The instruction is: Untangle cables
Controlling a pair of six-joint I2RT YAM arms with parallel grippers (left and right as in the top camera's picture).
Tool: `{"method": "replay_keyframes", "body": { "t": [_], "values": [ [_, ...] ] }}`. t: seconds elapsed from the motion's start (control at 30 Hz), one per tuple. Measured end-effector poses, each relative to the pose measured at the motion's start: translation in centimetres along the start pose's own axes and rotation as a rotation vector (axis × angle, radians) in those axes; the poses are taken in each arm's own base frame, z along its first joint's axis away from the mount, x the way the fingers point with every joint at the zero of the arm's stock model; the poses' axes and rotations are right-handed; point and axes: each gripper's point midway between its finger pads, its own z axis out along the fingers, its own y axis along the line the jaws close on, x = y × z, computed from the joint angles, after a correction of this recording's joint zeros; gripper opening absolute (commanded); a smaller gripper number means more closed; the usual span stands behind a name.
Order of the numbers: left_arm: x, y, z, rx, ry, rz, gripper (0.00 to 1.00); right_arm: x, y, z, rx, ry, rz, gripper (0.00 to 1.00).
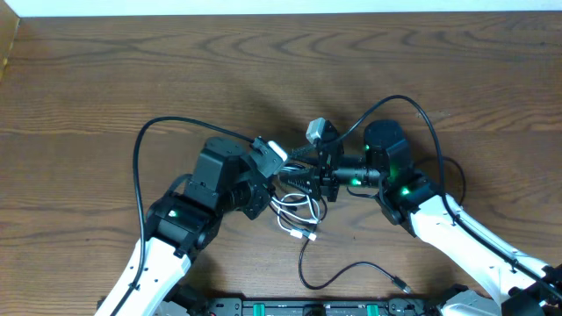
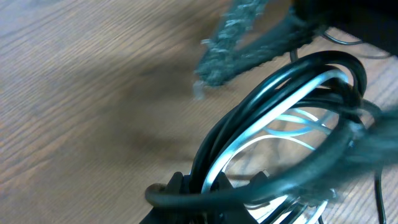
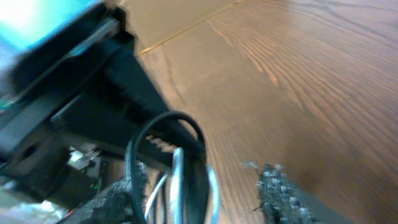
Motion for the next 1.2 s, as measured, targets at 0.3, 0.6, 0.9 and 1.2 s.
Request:
{"method": "replay_keyframes", "body": {
  "t": [0.3, 0.6, 0.9, 1.2],
  "values": [
    [-0.1, -0.1, 0.2, -0.003, 0.001, 0.009, 0.08, 0.1, -1.0, 0.1, 0.065, 0.001, 0.014, 0.08],
    [-0.1, 0.1, 0.2, -0.015, 0.001, 0.010, 0.08, -0.1, -1.0, 0.1, 0.061, -0.008, 0.049, 0.01],
    [-0.3, -0.3, 0.5, 0.007, -0.004, 0.012, 0.08, 1.1, -2.5, -1.0, 0.098, 0.023, 0.275, 0.01],
    [0.2, -0.1, 0.6, -0.008, 0.019, 0.011, 0.08, 2.3, -8.9, -5.2, 0.349, -0.019, 0.480, 0.01]
  ]
}}
